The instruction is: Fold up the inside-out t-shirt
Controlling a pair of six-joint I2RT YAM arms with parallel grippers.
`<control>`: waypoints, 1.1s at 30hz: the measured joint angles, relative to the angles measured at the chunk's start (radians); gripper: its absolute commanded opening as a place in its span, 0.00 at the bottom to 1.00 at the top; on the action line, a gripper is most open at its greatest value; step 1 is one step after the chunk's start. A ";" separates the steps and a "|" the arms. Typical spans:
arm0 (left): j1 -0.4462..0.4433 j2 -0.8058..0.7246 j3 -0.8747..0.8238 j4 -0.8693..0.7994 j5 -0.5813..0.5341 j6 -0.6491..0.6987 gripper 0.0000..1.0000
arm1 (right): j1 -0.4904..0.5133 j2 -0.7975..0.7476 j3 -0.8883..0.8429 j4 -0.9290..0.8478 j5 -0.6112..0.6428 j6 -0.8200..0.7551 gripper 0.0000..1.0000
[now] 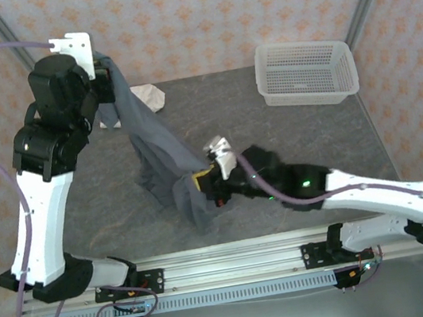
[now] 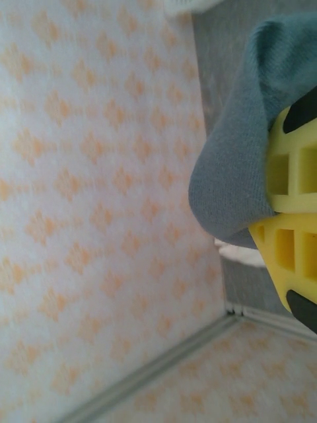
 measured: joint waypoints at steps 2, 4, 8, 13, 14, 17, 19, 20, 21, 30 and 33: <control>0.012 0.042 0.071 -0.013 -0.011 0.000 0.00 | -0.019 -0.032 0.126 -0.106 -0.064 -0.005 0.00; 0.012 0.085 0.175 -0.016 -0.008 0.000 0.00 | -0.041 -0.043 0.256 -0.181 -0.110 -0.013 0.00; 0.012 0.170 0.404 0.002 0.016 0.001 0.00 | -0.157 -0.020 0.379 -0.235 -0.174 0.021 0.00; 0.012 0.286 0.465 0.069 0.065 0.026 0.00 | -0.388 0.104 0.350 -0.234 -0.233 0.177 0.00; 0.012 0.328 0.460 0.083 0.079 0.026 0.00 | -0.431 0.140 0.321 -0.227 -0.251 0.218 0.00; 0.015 0.491 0.431 0.121 0.108 0.017 0.00 | -0.543 0.259 0.178 -0.203 -0.275 0.323 0.06; 0.019 0.637 0.409 0.142 0.126 0.007 0.30 | -0.615 0.296 0.056 -0.196 -0.281 0.382 0.09; 0.021 0.718 0.399 0.145 0.136 0.001 0.47 | -0.654 0.303 -0.001 -0.198 -0.282 0.402 0.15; 0.026 0.796 0.398 0.144 0.152 -0.010 0.63 | -0.700 0.304 -0.055 -0.203 -0.276 0.423 0.27; 0.043 0.904 0.293 0.068 0.325 -0.134 0.92 | -0.789 0.164 -0.226 -0.251 -0.180 0.420 0.56; 0.043 0.612 0.028 0.088 0.380 -0.195 0.92 | -0.758 0.033 -0.355 -0.242 -0.145 0.422 0.57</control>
